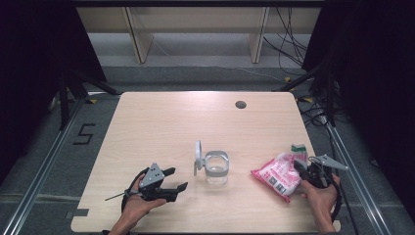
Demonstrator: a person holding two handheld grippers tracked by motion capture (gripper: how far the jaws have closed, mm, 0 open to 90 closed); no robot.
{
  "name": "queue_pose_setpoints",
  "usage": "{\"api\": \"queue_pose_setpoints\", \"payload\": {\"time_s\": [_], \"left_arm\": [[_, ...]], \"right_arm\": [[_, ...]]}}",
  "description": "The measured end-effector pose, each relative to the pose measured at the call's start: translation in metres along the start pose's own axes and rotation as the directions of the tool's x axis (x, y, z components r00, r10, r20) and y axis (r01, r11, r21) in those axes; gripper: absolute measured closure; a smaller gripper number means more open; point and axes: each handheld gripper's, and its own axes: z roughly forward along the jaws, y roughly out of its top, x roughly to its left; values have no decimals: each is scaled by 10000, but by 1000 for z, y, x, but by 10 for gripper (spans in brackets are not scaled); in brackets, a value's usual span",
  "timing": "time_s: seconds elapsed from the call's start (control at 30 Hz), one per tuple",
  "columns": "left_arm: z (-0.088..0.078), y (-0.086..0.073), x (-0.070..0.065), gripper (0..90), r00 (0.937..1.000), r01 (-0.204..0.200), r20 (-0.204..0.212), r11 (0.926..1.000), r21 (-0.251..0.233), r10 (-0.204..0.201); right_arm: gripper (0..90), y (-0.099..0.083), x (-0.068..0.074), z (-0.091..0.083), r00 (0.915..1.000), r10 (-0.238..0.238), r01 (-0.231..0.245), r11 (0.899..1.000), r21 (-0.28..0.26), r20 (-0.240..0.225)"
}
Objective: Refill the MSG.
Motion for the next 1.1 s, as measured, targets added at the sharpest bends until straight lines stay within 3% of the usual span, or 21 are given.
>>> {"api": "queue_pose_setpoints", "payload": {"time_s": [0.03, 0.07, 0.13, 0.17, 0.2, 0.23, 0.3, 0.37, 0.4, 0.43, 0.53, 0.57, 0.6, 0.63, 0.7, 0.73, 0.87, 0.93, 0.97, 1.07, 1.1], "left_arm": [[0, 0, 0, 279, 10000, 2, -6, 10000, 31, -2], [0, 0, 0, 279, 10000, 2, -6, 10000, 34, -2], [-1, 0, 0, 279, 10000, -18, 6, 10000, 46, 18], [0, 0, 0, 279, 10000, -7, -3, 10000, 24, 7], [0, 0, 0, 279, 10000, 1, -15, 10000, 24, -1], [0, 0, -1, 279, 10000, 38, -6, 10000, 0, -38], [0, 0, -1, 279, 10000, -14, 18, 10000, 24, 14], [0, 0, -1, 279, 10000, -9, 47, 10000, 47, 9], [0, 0, -2, 279, 10000, 18, 2, 10000, 69, -18], [0, 0, -1, 279, 9999, -111, -31, 9999, 127, 111], [0, 0, -3, 279, 10000, -6, 12, 10000, 64, 6], [1, 0, -2, 279, 9999, -138, 59, 9999, 40, 137], [1, 0, -3, 279, 9998, -168, 95, 9999, 14, 167], [1, 0, -4, 279, 9999, -60, 98, 10000, 35, 60], [0, 1, -6, 279, 9999, -3, 108, 10000, -27, 3], [0, 1, -6, 280, 10000, -16, 62, 10000, -9, 16], [1, 2, -10, 279, 9998, -30, 206, 9999, -97, 32], [1, 3, -14, 280, 9997, -47, 257, 9999, -114, 50], [1, 4, -16, 282, 9997, -40, 240, 9999, -107, 43], [2, 7, -24, 283, 9991, -99, 411, 9997, -221, 108], [2, 8, -28, 283, 9989, -143, 436, 9996, -264, 154]], "right_arm": [[900, 2, -1, 0, 9991, -429, 429, 9991, -34, -46], [900, 2, 4, -2, 9999, -156, 156, 9999, 63, 27], [900, 4, 5, -3, 9998, -188, 187, 9997, -125, -118], [900, 5, 4, -3, 9984, -483, 478, 9987, -168, -283], [900, 5, 7, -4, 9993, -306, 301, 9993, -239, -195], [900, 6, 4, -4, 9967, -804, 798, 9961, -382, -147], [900, 8, 10, -7, 9984, -538, 532, 9979, -374, -164], [900, 10, 10, -8, 9950, -983, 970, 9934, -612, -186], [900, 10, 15, -10, 9976, -645, 630, 9965, -559, -269], [900, 12, 14, -11, 9954, -902, 875, 9930, -788, -322], [900, 15, 20, -15, 9921, -1135, 1070, 9879, -1121, -533], [900, 16, 25, -18, 9944, -834, 762, 9914, -1065, -649], [900, 17, 25, -18, 9902, -1212, 1118, 9856, -1269, -687], [900, 17, 30, -22, 9938, -797, 706, 9909, -1143, -775], [900, 20, 30, -22, 9880, -1219, 1064, 9823, -1544, -946], [900, 20, 35, -25, 9901, -897, 744, 9876, -1383, -1081], [900, 24, 36, -30, 9822, -1316, 1086, 9800, -1667, -1340], [900, 25, 44, -33, 9837, -999, 742, 9830, -1682, -1498], [900, 27, 43, -33, 9810, -1268, 997, 9787, -1795, -1465], [900, 30, 51, -36, 9816, -1116, 829, 9800, -1807, -1549], [900, 32, 51, -36, 9756, -1343, 988, 9751, -1986, -1738]]}}
